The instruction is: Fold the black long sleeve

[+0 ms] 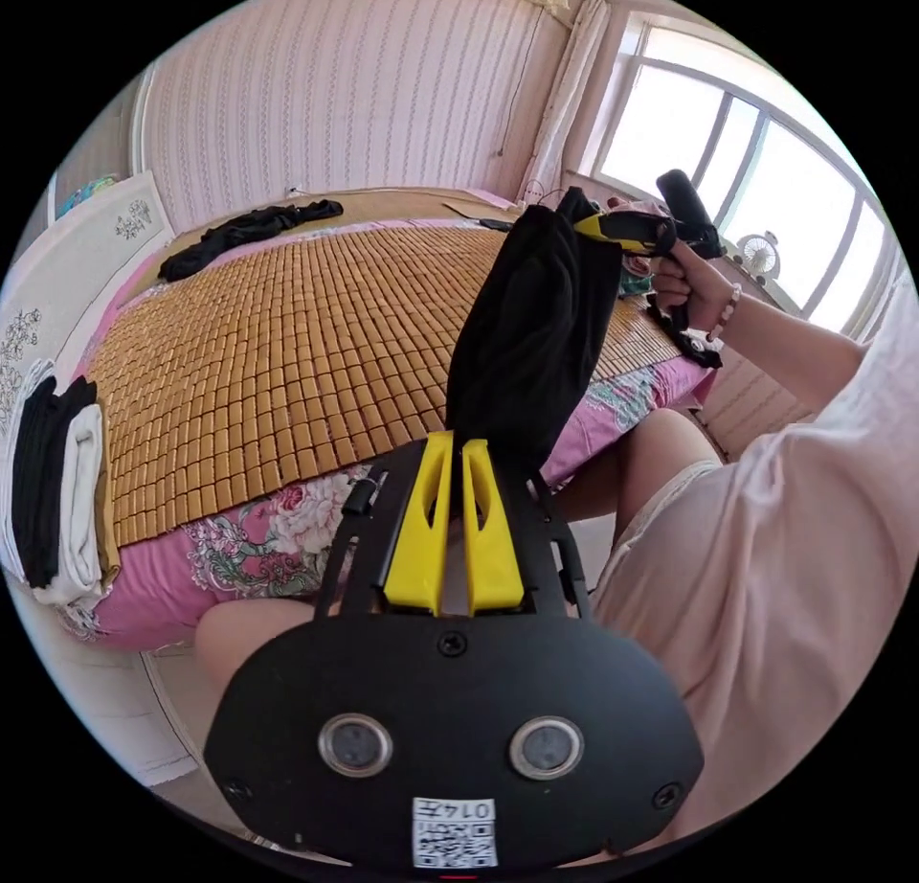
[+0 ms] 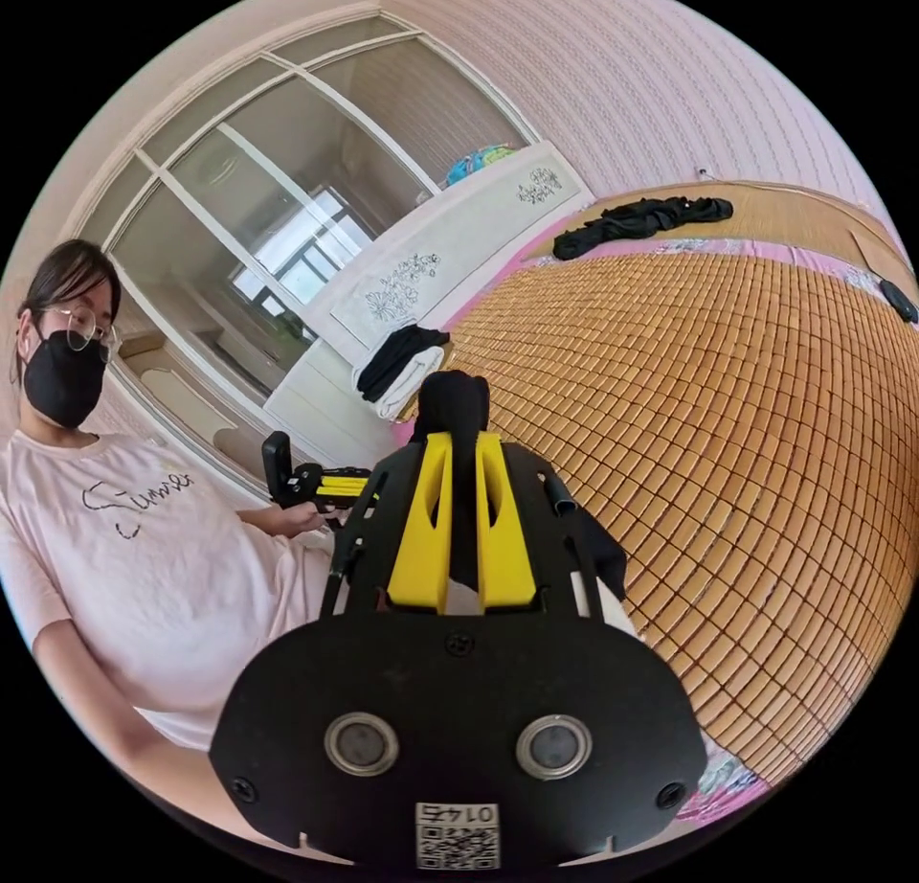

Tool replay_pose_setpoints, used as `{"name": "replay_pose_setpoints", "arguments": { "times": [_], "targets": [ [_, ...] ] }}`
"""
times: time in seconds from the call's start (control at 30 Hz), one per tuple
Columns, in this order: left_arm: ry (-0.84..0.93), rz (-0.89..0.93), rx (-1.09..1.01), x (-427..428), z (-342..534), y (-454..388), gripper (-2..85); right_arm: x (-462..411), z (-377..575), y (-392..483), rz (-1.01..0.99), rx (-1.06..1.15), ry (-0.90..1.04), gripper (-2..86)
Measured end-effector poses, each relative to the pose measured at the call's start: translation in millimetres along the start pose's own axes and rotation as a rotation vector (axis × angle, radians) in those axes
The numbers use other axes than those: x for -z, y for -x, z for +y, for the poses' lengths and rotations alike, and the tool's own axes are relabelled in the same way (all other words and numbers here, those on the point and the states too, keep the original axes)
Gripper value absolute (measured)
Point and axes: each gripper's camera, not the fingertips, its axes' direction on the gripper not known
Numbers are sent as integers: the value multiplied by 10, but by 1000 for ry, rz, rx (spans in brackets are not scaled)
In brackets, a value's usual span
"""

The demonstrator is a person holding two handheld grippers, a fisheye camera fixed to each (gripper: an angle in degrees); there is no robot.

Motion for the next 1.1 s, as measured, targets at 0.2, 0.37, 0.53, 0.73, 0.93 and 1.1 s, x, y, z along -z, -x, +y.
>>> {"name": "replay_pose_setpoints", "arguments": {
  "times": [0.2, 0.37, 0.53, 0.73, 0.93, 1.1],
  "targets": [
    [-145, -101, 92, 609, 358, 47, -10, -326, -342, 708, -43, 156, 15, 26],
    [-254, -205, 221, 1326, 691, 291, -9, -1118, -1257, 1386, -169, 393, 82, 28],
    [-358, -440, 322, 2163, 796, 835, -3, -2478, -2682, 2266, -281, 544, 224, 36],
    [-321, -698, 727, 2751, 905, 2459, 80, -4665, -4088, 2894, -98, 191, 501, 108],
    [-238, -679, 706, 2260, 1494, 2448, 72, -4512, -3469, 2838, -112, 375, 493, 115],
    [-215, -653, 516, 1600, 1684, 1499, 64, -3611, -1819, 1969, 69, 359, 648, 81]
  ]
}}
